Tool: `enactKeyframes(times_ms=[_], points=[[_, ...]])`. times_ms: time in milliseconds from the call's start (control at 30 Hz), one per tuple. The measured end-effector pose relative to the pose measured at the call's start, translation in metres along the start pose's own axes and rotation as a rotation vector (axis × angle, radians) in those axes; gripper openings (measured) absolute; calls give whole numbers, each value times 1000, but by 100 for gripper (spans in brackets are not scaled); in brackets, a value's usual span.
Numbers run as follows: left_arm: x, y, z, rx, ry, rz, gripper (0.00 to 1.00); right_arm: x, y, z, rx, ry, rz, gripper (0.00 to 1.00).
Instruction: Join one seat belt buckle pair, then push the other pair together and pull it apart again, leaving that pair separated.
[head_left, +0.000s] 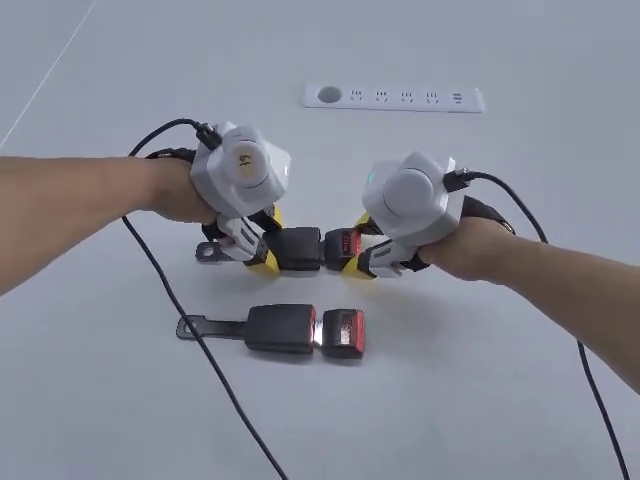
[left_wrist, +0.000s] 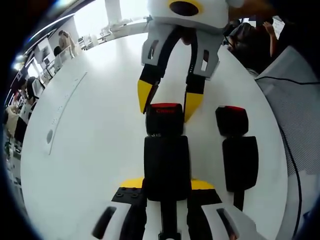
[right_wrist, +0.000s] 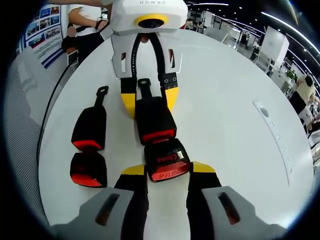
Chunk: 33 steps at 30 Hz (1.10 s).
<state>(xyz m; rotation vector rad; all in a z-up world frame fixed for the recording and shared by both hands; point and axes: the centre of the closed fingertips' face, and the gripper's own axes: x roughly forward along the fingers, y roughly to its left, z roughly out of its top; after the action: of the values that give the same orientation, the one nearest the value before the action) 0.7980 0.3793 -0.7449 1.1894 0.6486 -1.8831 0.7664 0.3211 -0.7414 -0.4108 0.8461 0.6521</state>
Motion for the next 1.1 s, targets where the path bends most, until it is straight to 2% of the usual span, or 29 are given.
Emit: enactKeyframes(times_ms=[533,667,867,1100], points=[[0,-1,-1,-22,16,-2,31,-3,3,0,-38,-8,12,28],[0,-1,-1,-25,8,-3,31,-4,4,-1,-47,-9,13,28],[0,-1,-1,-22,4,-3,31,-13,-2,-15,-54,7,19,28],[-1,-1,-1,-17,7,-1,32,-12,0,-15,-61,3,18,28]])
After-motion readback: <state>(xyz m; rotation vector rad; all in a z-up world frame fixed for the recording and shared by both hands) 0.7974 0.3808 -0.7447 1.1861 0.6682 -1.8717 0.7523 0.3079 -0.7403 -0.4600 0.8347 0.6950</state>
